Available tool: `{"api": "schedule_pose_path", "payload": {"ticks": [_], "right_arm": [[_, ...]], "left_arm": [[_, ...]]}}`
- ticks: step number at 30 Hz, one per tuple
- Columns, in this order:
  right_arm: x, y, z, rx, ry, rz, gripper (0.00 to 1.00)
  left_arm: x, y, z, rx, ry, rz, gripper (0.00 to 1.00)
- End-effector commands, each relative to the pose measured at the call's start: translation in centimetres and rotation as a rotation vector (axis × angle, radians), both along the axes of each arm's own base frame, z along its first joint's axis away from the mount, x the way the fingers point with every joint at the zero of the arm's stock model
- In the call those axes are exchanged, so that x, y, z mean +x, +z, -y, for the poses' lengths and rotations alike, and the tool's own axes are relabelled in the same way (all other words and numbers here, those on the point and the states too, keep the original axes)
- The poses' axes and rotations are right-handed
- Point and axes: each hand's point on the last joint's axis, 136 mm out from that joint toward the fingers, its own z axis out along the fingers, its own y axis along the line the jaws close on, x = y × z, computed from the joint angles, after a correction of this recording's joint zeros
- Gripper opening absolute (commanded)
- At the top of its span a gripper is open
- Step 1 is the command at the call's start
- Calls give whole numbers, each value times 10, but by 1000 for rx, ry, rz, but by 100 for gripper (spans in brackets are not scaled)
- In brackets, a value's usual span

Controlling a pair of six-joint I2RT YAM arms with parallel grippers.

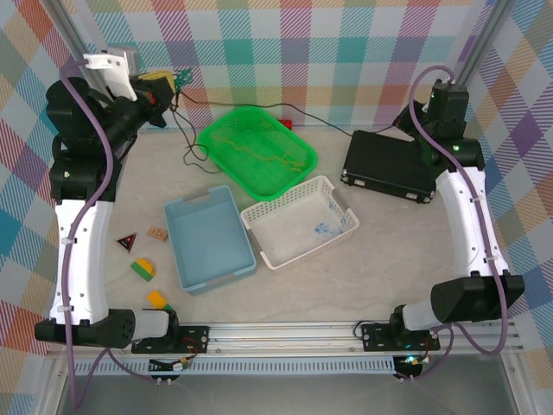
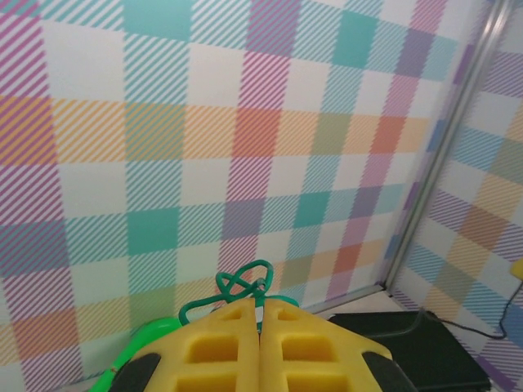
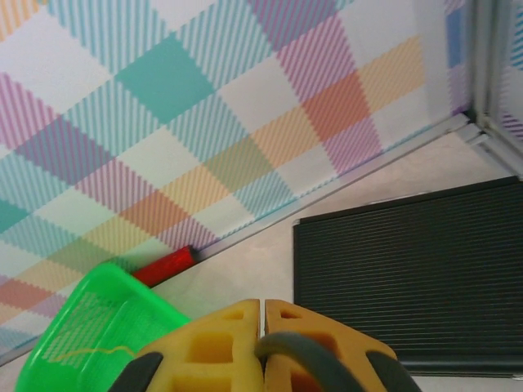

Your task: Untangle the cables

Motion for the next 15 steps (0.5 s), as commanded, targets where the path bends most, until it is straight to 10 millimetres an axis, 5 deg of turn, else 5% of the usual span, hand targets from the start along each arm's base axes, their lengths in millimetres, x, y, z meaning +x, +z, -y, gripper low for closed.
{"api": "schedule_pose_path", "payload": {"ticks": [1,6,15], "right_arm": [[-8,4,19,-12,-92,7,0],[-15,20,21,-11,-83,51,0],[-32,73,-38,44,265,204,0]], "left_arm": [[-14,14,-12,-8,31,21,0],[-18,14,-25,10,73,23,0],[-19,22,-24,43,70,46,0]]}}
